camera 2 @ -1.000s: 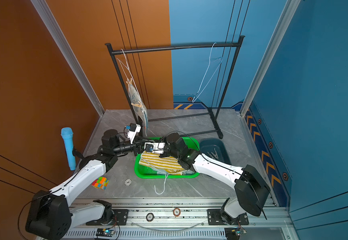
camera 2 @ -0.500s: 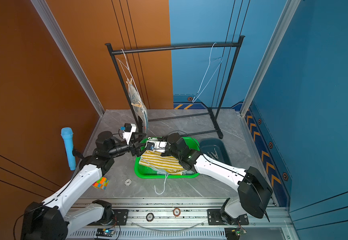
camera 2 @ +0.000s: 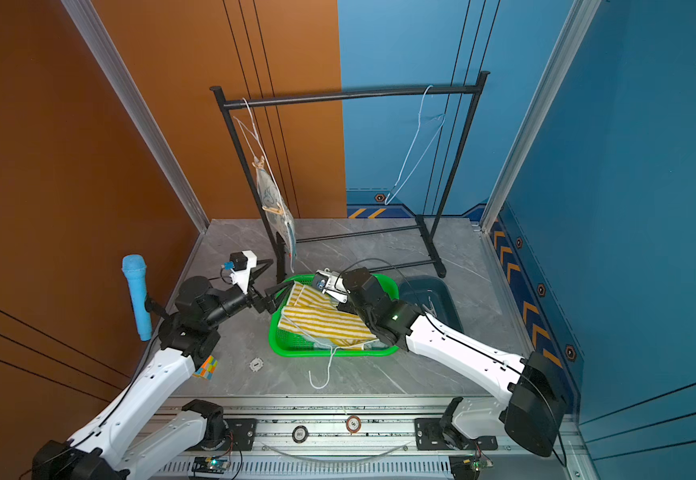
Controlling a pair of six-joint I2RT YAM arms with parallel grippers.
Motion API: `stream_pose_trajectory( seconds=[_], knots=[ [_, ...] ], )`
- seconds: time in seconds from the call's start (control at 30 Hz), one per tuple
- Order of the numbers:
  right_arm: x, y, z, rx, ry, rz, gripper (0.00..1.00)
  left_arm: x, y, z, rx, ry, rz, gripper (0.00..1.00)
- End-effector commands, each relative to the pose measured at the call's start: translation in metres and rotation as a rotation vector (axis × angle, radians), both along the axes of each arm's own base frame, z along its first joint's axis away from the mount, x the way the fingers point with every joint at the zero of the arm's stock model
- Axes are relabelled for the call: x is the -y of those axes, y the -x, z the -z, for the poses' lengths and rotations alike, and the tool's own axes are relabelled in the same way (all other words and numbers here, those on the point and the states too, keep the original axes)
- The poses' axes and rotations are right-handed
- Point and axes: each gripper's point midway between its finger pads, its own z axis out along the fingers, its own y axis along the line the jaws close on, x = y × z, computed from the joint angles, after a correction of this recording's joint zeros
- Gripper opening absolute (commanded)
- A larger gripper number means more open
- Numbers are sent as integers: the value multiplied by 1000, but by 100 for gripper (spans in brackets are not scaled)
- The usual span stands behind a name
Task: Remove the clothespins securing towels to the hanger
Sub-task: Place the clothespin in the storage box.
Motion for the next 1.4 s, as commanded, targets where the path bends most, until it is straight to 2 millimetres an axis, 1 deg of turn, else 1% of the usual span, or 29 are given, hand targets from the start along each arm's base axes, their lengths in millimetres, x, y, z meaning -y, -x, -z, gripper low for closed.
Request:
stream_pose_trajectory(
  seconds=[0.0, 0.17, 0.27, 0.33, 0.37, 0.53, 0.6, 0.8, 0.93, 1.1, 1.2, 1.37],
  knots=[
    [38, 5, -15, -71, -75, 189, 4, -11, -6, -1, 40, -19, -73, 98],
    [79, 9, -15, -162, -164, 358, 3, -12, -7, 1, 40, -24, -77, 98],
    [104, 11, -9, -229, -212, 448, 2, -12, -8, 2, 38, -25, -79, 98],
    [120, 13, -2, -279, -238, 503, 2, -12, -8, 2, 38, -27, -77, 98],
    [131, 12, 3, -305, -256, 542, 2, -12, -8, 2, 37, -27, -78, 98],
    [163, 15, 25, -403, -304, 650, 1, -12, -9, 4, 34, -29, -76, 98],
    [175, 16, 39, -438, -310, 694, 1, -11, -9, 5, 31, -30, -74, 98],
    [203, 17, 76, -529, -313, 810, 1, -10, -10, 7, 21, -31, -69, 98],
    [215, 15, 97, -564, -284, 860, 1, -10, -10, 9, 19, -33, -68, 98],
    [218, 11, 120, -598, -268, 887, 2, -10, -12, 12, 14, -38, -69, 98],
    [219, 11, 132, -623, -250, 898, 5, -10, -12, 13, 12, -41, -68, 98],
    [219, 10, 146, -655, -222, 908, 6, -9, -12, 14, 10, -43, -63, 98]
  ],
)
